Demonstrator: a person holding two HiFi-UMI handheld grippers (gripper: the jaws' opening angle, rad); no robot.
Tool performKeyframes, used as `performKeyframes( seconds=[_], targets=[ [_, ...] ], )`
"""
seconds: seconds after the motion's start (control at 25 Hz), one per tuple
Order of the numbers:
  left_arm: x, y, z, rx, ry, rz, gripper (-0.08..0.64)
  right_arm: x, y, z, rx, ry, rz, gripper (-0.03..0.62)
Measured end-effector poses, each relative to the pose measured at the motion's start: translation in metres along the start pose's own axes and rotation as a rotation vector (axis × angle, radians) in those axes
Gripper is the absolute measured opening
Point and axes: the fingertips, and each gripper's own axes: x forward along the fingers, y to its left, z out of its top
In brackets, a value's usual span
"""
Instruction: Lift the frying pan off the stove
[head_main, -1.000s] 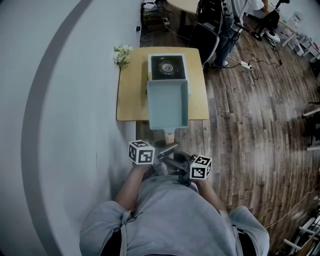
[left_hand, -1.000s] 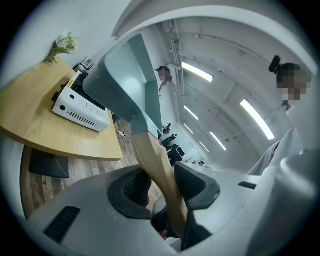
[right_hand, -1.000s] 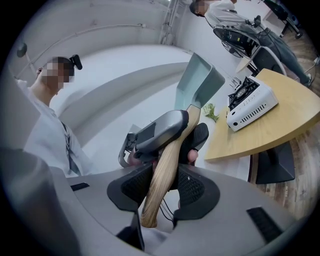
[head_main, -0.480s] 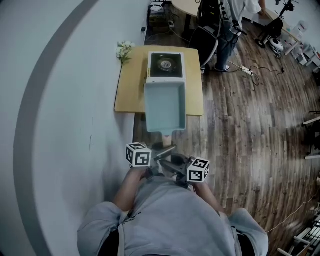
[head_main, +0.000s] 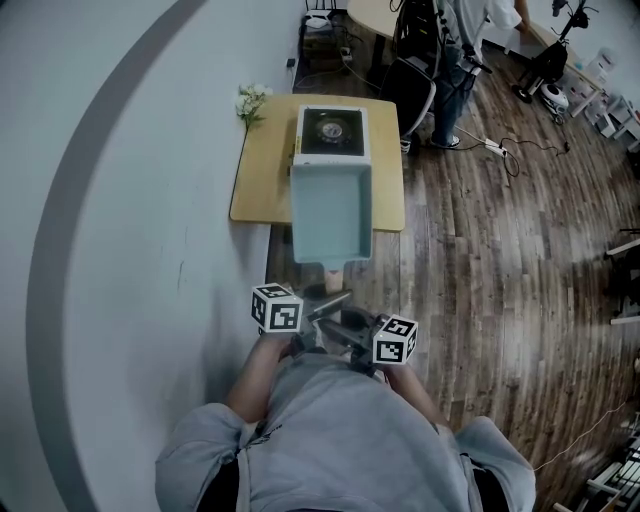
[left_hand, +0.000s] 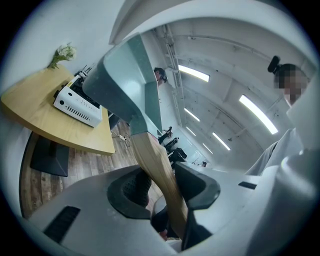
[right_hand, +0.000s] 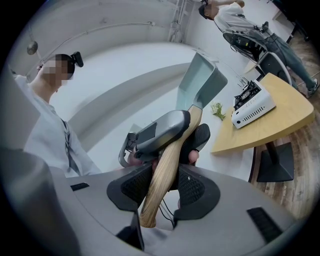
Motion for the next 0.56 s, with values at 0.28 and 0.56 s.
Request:
performKeyframes(
  seconds=[0.28, 0.56],
  targets=[
    [0.004, -0.007, 0.003, 0.009, -0.006, -0.003, 0.143, -0.005, 0.003, 0.005, -0.010, -0.011, 0.000, 0.138],
    [0.004, -0.010, 0.007, 0.005, -0.014, 0.001, 0.143, -0.006, 0.005, 0.010, -0.009, -0.010, 0.003, 0.138]
  ],
)
